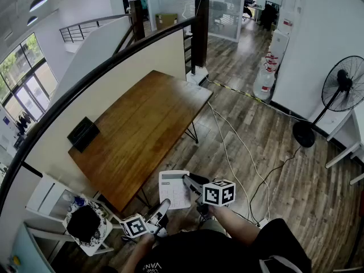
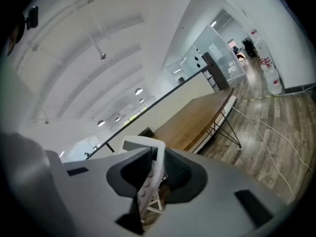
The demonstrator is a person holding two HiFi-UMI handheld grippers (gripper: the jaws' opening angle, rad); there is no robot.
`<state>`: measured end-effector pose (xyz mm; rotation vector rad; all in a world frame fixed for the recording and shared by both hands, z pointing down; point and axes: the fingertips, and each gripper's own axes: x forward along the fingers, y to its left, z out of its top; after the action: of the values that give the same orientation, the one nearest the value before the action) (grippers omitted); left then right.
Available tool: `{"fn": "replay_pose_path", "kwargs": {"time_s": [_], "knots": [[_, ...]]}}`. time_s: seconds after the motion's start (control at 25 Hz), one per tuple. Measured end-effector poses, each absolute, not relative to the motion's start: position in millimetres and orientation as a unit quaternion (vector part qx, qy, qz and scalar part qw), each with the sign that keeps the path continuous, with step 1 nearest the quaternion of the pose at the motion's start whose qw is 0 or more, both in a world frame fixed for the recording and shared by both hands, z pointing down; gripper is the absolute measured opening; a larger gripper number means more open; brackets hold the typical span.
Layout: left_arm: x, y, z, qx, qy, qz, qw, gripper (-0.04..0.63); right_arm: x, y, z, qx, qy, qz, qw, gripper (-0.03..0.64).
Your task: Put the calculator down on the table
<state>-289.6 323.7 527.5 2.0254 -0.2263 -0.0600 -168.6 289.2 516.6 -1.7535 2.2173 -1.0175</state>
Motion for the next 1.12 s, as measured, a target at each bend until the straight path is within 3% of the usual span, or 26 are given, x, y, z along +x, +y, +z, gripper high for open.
{"fn": "replay_pose_path", "kwargs": {"time_s": [0.48,1.12], "knots": [[-236.3,307.2,527.6,0.843,-0.12,-0.039,0.523,0.058,-115.6,266.6,510.8,-0.567,0.749,-0.337,0.061,0.064],[-110.3,292.6,538.5,0.829,-0.171,-0.102,0.522,0.058,-1.2,232.4,517.0,-0.519,0.79,-0.327,-0.007,0.064]]}}
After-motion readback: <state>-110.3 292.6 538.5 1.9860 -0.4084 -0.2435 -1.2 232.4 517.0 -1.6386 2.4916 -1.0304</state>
